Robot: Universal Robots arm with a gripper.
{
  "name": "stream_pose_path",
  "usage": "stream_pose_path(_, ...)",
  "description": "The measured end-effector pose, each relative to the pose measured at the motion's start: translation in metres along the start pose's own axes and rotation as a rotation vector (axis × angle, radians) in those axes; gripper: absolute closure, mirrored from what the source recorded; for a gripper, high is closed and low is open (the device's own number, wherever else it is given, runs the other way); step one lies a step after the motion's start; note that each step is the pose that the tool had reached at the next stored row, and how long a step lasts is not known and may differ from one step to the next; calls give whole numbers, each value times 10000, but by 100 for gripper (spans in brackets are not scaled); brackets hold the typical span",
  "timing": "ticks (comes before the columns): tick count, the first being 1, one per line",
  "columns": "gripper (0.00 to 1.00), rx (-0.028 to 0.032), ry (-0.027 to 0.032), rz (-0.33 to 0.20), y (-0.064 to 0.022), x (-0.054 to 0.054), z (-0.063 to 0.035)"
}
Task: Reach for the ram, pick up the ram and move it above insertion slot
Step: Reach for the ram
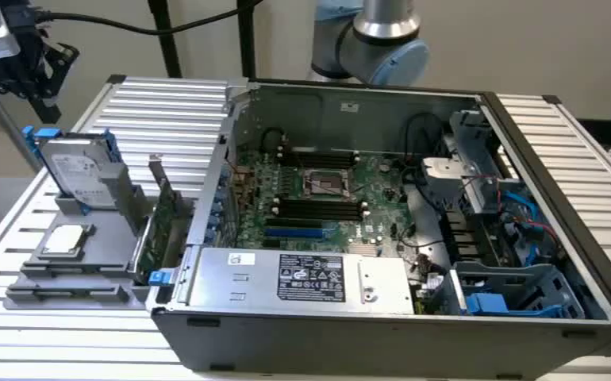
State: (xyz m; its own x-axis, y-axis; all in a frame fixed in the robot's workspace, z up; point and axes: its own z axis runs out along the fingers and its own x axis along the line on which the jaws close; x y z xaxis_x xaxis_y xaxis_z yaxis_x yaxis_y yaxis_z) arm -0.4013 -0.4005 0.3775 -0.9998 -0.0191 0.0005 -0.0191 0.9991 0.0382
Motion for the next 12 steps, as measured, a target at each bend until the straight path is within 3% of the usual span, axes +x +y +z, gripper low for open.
stream_pose_path(12, 89, 0, 0, 0, 0, 0, 0)
